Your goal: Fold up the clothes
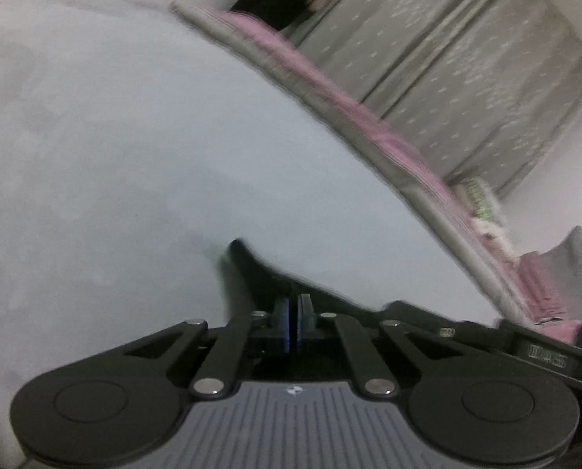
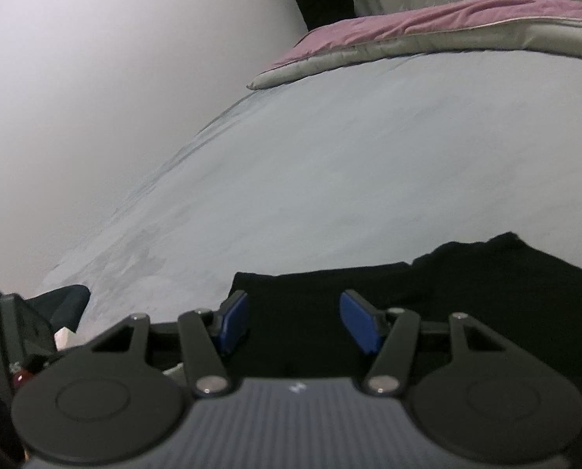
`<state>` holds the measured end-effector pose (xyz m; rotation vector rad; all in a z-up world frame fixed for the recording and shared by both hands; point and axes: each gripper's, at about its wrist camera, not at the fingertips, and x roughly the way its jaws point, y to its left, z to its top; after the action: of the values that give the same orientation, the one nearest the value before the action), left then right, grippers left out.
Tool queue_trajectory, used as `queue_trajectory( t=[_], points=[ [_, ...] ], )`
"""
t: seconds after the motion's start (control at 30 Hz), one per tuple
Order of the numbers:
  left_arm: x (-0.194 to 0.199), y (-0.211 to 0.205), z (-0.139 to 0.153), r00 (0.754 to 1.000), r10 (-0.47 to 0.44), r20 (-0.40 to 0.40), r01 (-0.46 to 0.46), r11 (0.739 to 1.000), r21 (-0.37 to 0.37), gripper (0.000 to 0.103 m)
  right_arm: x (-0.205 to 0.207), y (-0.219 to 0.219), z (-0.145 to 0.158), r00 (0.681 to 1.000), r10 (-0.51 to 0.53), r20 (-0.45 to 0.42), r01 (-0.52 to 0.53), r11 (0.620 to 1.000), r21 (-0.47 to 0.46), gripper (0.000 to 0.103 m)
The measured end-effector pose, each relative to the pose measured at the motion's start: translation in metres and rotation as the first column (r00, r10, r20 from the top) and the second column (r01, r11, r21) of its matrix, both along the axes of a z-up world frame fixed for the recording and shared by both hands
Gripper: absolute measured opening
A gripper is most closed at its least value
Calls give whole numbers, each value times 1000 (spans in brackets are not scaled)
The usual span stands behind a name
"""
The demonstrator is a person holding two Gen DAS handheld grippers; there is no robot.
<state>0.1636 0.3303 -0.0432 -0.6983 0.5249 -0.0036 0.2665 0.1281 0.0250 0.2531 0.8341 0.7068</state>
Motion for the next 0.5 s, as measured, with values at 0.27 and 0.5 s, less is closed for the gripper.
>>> queue_trajectory(
  t=[0.27, 0.5],
  points=[
    [8, -27, 12, 987, -138, 78, 130, 986, 101, 2, 6, -18, 0, 998, 9, -62, -2, 992, 123, 55],
    [16, -55, 20, 939, -317, 131, 302, 945, 125, 2, 5, -43, 3, 998, -1, -63, 10, 988, 153, 55]
  ],
)
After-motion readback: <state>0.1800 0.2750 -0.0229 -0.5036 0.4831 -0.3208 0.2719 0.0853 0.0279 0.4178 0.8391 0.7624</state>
